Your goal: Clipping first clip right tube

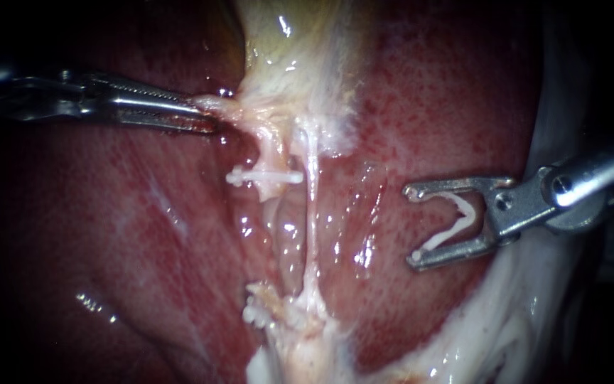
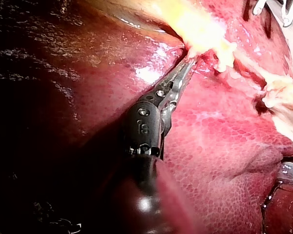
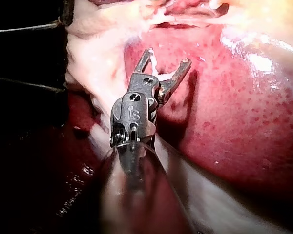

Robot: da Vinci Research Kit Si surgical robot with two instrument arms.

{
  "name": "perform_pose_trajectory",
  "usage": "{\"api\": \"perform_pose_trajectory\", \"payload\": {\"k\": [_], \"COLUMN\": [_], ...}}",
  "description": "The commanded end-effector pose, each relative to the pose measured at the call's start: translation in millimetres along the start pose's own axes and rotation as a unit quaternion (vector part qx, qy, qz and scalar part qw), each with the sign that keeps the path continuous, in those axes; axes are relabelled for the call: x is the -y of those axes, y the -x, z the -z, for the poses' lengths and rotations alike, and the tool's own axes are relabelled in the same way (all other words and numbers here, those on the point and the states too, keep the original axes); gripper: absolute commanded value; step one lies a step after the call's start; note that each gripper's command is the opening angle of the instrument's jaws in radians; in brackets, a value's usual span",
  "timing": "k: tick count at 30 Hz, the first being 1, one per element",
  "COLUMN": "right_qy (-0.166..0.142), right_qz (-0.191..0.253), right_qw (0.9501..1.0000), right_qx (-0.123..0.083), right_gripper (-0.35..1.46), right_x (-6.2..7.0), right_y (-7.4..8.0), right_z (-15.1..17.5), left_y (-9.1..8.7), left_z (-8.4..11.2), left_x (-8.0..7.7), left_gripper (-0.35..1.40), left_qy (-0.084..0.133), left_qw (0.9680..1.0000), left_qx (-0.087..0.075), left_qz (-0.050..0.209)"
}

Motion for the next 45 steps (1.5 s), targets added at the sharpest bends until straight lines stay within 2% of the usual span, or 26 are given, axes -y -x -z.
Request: {"api": "perform_pose_trajectory", "payload": {"k": [1, 4, 8, 12, 16, 19, 26, 30, 35, 45], "right_qy": [0.0, 0.0, 0.001, 0.001, -0.001, -0.008, -0.011, -0.006, -0.004, -0.045], "right_qz": [0.0, 0.0, -0.001, 0.0, -0.001, -0.024, -0.08, -0.118, -0.142, -0.18], "right_qw": [1.0, 1.0, 1.0, 1.0, 1.0, 0.9995, 0.9965, 0.9925, 0.9888, 0.9797], "right_qx": [0.0, 0.0, 0.0, 0.002, -0.009, -0.019, -0.021, -0.031, -0.046, -0.076], "right_gripper": [0.5, 0.5, 0.5, 0.5, 0.5, 0.5, 0.5, 0.5, 0.5, 0.5], "right_x": [0.0, 0.0, 0.0, 0.2, 0.8, 1.5, 2.4, 2.4, 2.1, 1.4], "right_y": [0.0, 0.0, 0.0, -0.2, -0.6, -0.8, -0.7, -0.5, -0.5, -1.0], "right_z": [0.0, 0.0, -0.1, -0.4, -1.7, -3.3, -7.9, -10.4, -12.9, -15.4], "left_y": [-0.2, -1.1, -2.8, -3.7, -3.9, -3.9, -3.9, -3.9, -3.9, -3.9], "left_z": [0.3, 1.7, 4.3, 5.6, 5.7, 5.7, 5.7, 5.7, 5.7, 5.7], "left_x": [0.0, 0.0, -0.4, -1.0, -1.2, -1.2, -1.2, -1.3, -1.3, -1.3], "left_gripper": [-0.35, -0.35, -0.35, -0.35, -0.35, -0.35, -0.35, -0.35, -0.35, -0.35], "left_qy": [0.001, 0.006, -0.003, -0.007, -0.007, -0.007, -0.007, -0.007, -0.007, -0.007], "left_qw": [1.0, 1.0, 0.9999, 0.9999, 0.9999, 0.9999, 0.9999, 0.9999, 0.9999, 0.9999], "left_qx": [0.0, 0.001, -0.001, -0.007, -0.007, -0.007, -0.007, -0.007, -0.007, -0.007], "left_qz": [0.0, 0.002, 0.01, 0.008, 0.005, 0.005, 0.005, 0.005, 0.005, 0.006]}}
